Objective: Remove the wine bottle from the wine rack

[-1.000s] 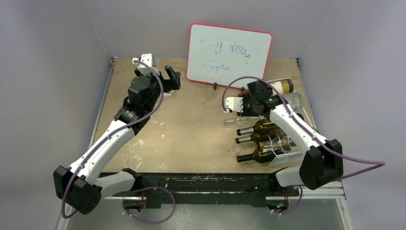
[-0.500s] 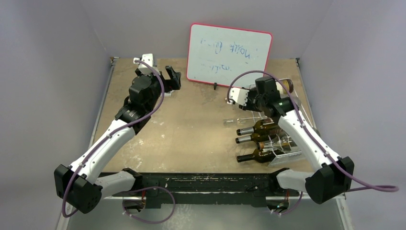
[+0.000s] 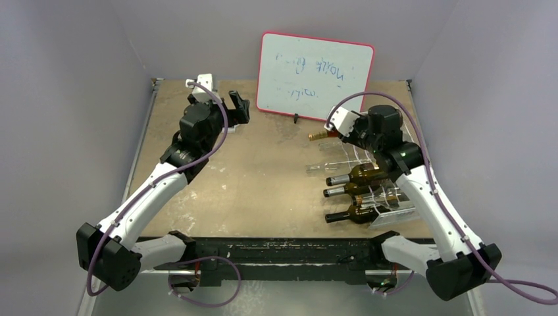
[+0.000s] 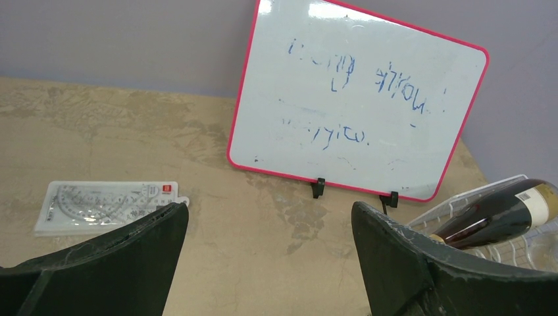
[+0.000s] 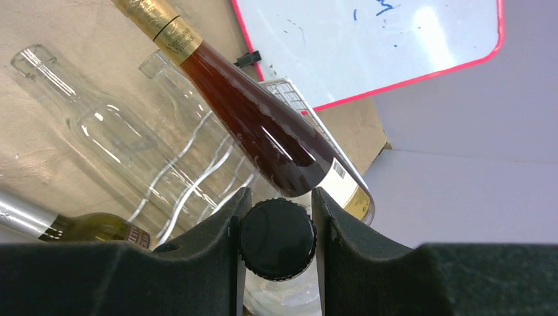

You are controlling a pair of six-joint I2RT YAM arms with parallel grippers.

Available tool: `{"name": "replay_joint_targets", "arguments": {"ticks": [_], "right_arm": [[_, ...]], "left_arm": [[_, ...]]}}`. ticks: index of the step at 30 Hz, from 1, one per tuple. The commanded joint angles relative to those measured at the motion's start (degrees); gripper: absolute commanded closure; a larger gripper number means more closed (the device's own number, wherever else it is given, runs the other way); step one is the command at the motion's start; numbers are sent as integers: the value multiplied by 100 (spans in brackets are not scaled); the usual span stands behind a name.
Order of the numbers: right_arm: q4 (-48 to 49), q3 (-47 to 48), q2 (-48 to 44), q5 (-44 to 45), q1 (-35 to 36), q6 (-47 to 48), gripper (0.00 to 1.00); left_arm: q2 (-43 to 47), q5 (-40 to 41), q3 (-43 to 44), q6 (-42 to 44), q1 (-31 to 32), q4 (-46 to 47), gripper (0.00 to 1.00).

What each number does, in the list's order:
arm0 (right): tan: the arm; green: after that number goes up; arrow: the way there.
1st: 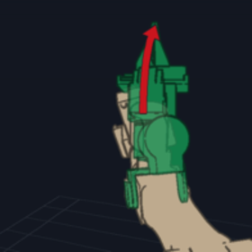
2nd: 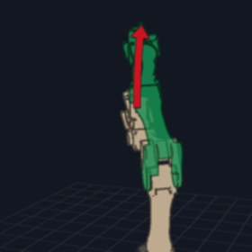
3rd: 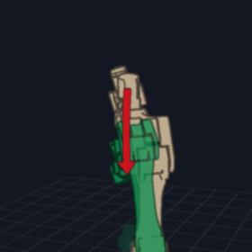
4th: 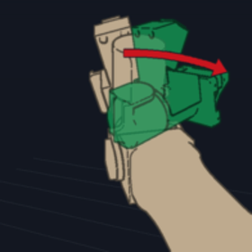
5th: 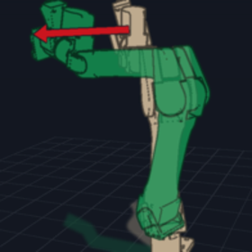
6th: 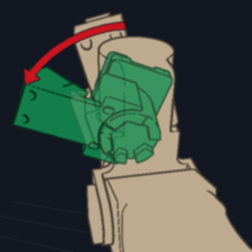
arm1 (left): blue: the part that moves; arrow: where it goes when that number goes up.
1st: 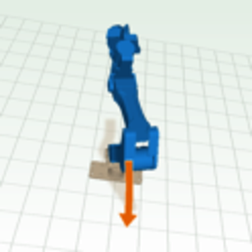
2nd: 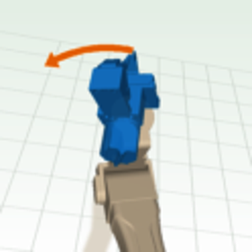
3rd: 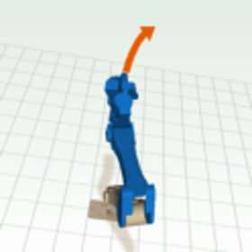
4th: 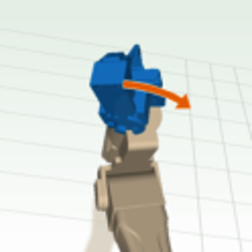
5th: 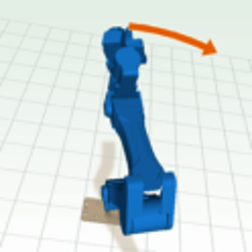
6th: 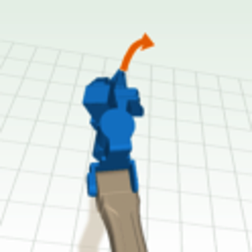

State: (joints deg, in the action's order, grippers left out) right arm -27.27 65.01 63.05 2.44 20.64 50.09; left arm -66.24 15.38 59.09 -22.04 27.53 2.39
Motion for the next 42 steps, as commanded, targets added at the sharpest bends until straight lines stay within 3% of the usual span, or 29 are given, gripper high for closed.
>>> {"name": "replay_joint_targets", "arguments": {"ticks": [1,14,30,42], "right_arm": [[359,390,-497,-322,80,-577,100],[703,636,-1123,-96,80,-1126,100],[970,1247,-1150,772,81,-2201,100],[955,2193,-885,1,82,-2932,100]], "left_arm": [[7,8,-33,-118,24,270,7],[-1,-3,-34,-150,24,260,7],[14,-8,-37,-163,33,259,8],[6,43,-16,-141,42,220,8]]}}
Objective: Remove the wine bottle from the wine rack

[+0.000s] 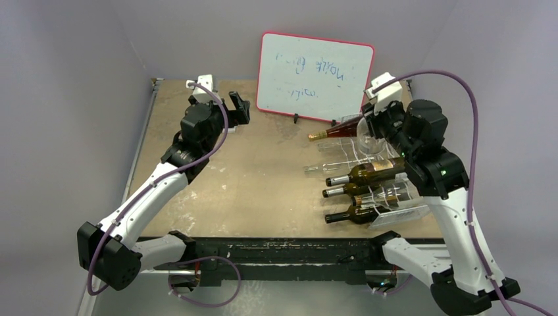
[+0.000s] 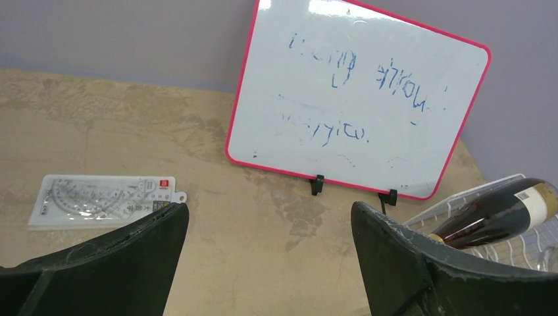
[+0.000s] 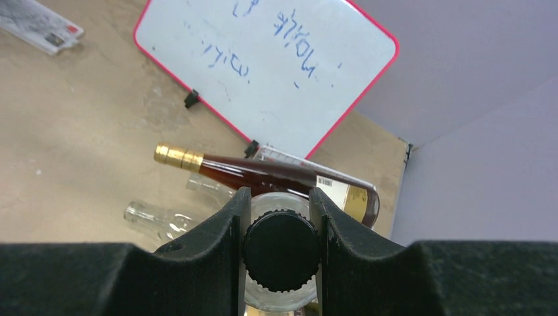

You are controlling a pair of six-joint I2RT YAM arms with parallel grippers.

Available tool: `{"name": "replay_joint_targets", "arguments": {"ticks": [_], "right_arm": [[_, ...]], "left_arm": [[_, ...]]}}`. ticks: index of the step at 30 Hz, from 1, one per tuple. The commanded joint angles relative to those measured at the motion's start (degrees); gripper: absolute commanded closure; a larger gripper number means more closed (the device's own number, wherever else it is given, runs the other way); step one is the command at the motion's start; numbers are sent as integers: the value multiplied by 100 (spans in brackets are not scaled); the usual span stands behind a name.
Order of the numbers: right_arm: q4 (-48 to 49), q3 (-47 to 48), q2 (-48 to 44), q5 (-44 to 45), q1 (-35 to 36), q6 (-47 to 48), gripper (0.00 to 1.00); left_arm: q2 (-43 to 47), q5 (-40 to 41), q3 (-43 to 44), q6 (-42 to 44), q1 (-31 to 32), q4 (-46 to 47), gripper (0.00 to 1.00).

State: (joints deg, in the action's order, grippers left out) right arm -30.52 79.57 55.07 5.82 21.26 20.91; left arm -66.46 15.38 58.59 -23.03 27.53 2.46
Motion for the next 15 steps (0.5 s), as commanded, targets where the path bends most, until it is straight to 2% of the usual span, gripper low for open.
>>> {"name": "replay_joint_targets", "arguments": {"ticks": [1,12,15], "right_arm": [[1273,788,-54,-488,26,-51,100],[1802,1266,644,-2003,50,-675,100],[2061,1291,854,-2132,310,-834,100]], "left_arm": [[36,60,32,-37,42,207,8],[118,264,89,9,42,111,9],[181,497,119,23,42,17,9]]}}
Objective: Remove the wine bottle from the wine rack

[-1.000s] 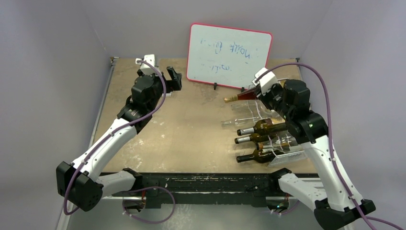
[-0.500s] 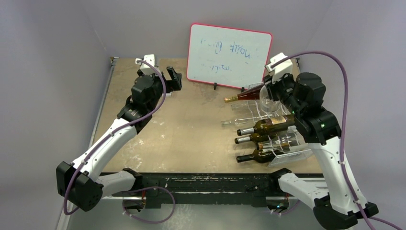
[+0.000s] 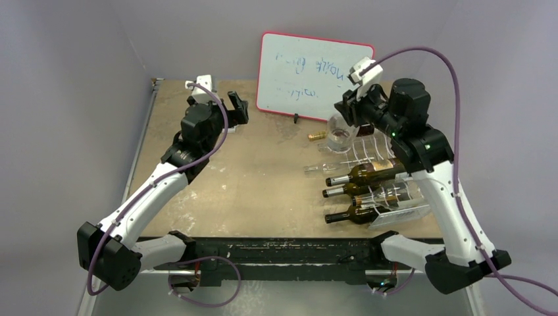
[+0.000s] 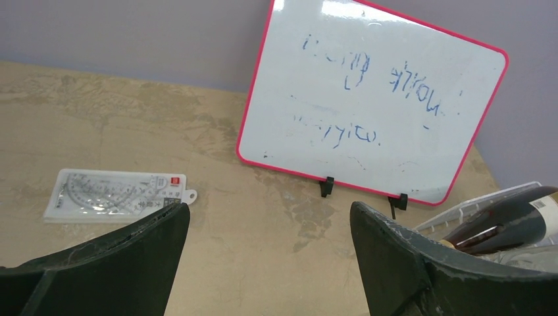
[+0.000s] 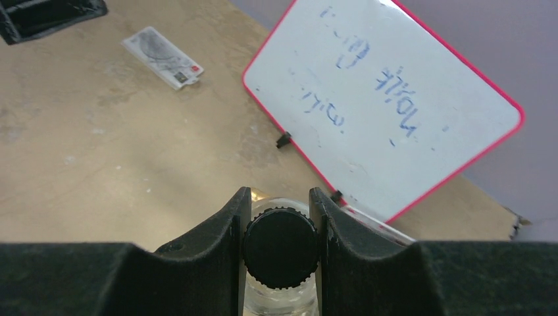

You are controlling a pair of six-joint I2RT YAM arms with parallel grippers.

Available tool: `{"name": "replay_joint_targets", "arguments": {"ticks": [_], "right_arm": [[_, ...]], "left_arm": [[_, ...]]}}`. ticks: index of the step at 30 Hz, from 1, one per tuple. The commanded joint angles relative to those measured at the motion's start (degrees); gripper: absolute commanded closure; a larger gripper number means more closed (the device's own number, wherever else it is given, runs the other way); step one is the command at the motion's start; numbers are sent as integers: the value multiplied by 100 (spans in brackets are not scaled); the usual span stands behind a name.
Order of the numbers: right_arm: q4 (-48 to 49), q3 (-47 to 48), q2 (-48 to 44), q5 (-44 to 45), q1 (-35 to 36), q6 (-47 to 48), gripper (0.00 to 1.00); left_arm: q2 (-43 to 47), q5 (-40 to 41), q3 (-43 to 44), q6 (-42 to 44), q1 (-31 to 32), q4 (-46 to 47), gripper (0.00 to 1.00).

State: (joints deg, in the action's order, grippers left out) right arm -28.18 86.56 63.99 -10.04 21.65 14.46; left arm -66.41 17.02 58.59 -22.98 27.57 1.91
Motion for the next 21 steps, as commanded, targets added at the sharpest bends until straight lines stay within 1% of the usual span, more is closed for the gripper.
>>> {"name": "replay_joint_targets", "arguments": {"ticks": [1,3,6,10,14,18,21], "right_arm": [[1916,604,34,-496,444,-210,100],[2165,608,181,-381,785,-269,100],[2490,665,511,-170,1267,-299,100],[2987,808,1201,147,1819,-262,100],[3947,790,1792,416,1946,-569,100],[4631,902,2394,675,1942,-844,100],[5126,954,2815,708,1940,-1003,100]], "left_arm": [[199,452,132,15,38,26,10],[261,743,167,18,38,-77,10],[367,1449,208,-16,38,-243,9],[467,2304,276,-66,33,-495,7],[633,2748,245,-9,29,-510,6],[908,3197,100,37,21,-376,6],[1076,3266,20,30,3,-300,6]]}}
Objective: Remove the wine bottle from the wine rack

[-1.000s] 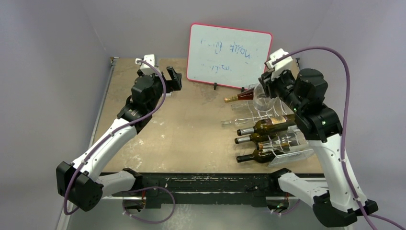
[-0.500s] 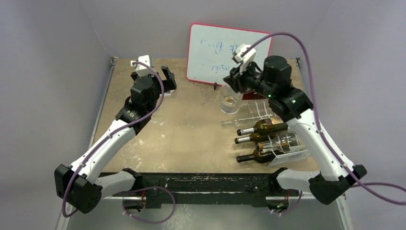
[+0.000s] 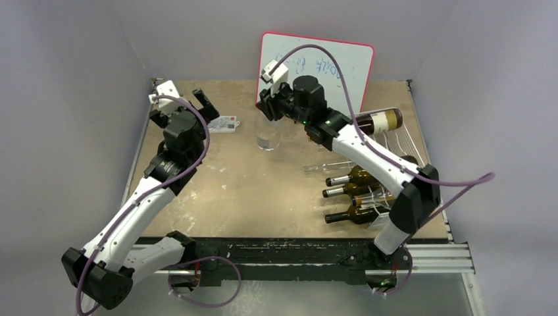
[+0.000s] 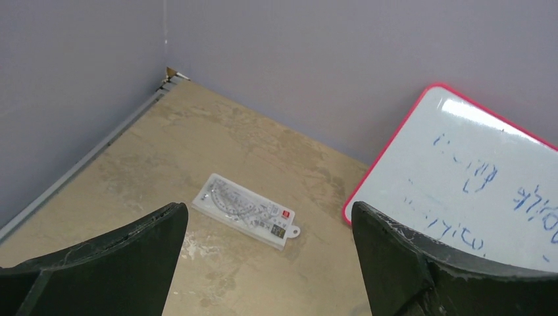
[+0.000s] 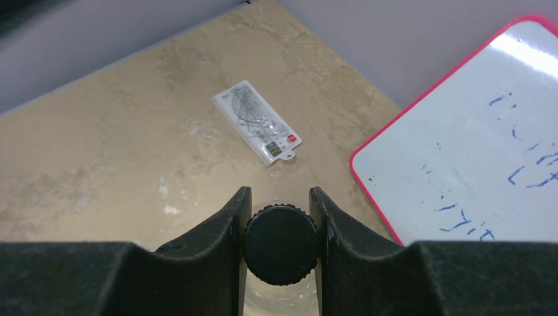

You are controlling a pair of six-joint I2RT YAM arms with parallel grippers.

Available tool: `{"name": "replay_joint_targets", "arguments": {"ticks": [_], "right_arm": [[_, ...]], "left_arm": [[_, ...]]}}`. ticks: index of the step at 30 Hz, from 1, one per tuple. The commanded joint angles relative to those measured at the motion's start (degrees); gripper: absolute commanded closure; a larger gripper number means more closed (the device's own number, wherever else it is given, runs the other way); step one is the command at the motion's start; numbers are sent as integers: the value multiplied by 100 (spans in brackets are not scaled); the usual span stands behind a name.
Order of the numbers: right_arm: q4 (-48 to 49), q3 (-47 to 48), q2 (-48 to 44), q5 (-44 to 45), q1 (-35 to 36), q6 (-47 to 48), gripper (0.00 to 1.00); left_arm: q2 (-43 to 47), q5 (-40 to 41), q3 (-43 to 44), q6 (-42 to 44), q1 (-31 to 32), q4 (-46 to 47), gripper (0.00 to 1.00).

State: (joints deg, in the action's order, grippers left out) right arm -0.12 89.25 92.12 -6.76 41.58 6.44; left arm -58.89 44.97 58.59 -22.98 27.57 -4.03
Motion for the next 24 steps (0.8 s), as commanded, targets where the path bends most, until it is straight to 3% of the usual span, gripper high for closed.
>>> {"name": "replay_joint_targets", "arguments": {"ticks": [1,12,24], "right_arm": [[2401,756,159,454,-54,-143,100],[2534,1839,1794,670,-63,-64,100],[2641,2036,2300,767,-62,27,100]], "left_arm": [[357,446,7,27,-5,312,6],[297,47,112,-79,-268,260,3],[281,-178,138,63,-309,250,0]]}}
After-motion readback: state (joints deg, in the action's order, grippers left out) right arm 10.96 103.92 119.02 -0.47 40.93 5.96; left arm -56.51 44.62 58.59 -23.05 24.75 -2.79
